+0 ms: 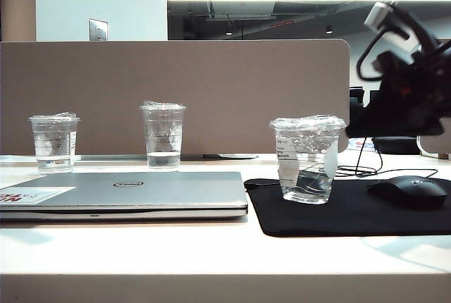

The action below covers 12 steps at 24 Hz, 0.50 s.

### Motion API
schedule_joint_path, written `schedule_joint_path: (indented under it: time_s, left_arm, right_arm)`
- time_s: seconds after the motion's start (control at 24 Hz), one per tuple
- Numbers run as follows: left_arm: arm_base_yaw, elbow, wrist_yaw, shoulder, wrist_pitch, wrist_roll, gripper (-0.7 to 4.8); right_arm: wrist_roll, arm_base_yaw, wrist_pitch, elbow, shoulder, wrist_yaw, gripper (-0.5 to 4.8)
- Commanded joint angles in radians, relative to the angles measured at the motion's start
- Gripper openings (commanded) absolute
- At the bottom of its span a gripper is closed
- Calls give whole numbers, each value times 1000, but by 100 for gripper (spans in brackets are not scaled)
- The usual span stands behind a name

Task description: Pick up the coffee cup on the right and place it on the right side of the laptop.

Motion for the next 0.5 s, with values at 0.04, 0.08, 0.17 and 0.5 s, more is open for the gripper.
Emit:
schedule_joint_path:
  time_s: [0.04, 0.08, 0.17, 0.5]
  left_arm:
    - [1, 4, 6, -2, 14, -2, -5]
    - [1, 4, 6, -2, 13, -2, -5]
    - [1, 4, 6, -2, 14, -2, -5]
    - [1, 4, 6, -2, 14, -2, -5]
  right_arm:
    - [-2, 0, -95, 2, -105, 67, -8]
    - [-2, 0, -115, 3, -137, 89, -8]
    - [-2, 1, -158, 2, -261, 154, -8]
    - [-2, 1, -194, 2, -531, 320, -8]
